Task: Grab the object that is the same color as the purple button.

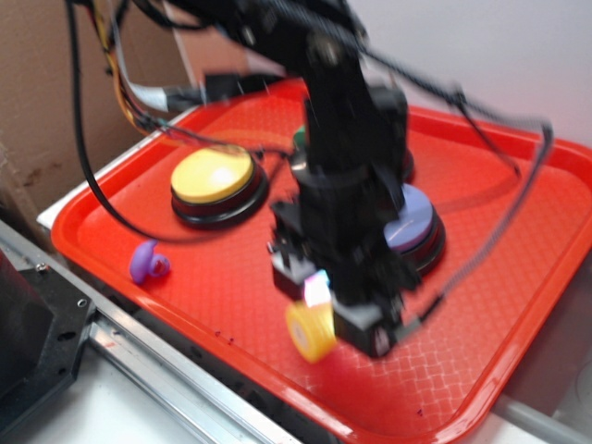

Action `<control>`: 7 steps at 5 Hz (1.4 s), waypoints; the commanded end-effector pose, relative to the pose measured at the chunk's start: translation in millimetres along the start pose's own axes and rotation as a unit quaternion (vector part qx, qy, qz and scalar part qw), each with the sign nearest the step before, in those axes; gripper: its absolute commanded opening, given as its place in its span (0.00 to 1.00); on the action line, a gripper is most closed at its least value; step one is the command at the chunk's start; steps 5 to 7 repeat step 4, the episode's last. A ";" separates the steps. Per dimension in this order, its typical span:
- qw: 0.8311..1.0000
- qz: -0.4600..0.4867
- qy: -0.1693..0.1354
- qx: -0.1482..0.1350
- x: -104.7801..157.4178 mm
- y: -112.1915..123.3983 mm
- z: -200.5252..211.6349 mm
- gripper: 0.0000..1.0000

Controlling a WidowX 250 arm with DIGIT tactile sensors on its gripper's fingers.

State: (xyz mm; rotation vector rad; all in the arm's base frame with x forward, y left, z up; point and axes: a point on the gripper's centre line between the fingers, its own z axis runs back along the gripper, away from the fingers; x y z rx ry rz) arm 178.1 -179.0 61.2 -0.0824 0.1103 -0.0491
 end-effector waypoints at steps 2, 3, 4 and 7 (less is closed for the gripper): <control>0.997 0.031 -0.064 -0.014 -30.1 85.4 117.3 0.00; 0.993 0.068 -0.091 -0.026 -43.0 110.0 132.2 0.00; 0.993 0.050 -0.101 -0.028 -39.9 116.1 138.0 0.00; 0.993 0.050 -0.101 -0.028 -39.9 116.1 138.0 0.00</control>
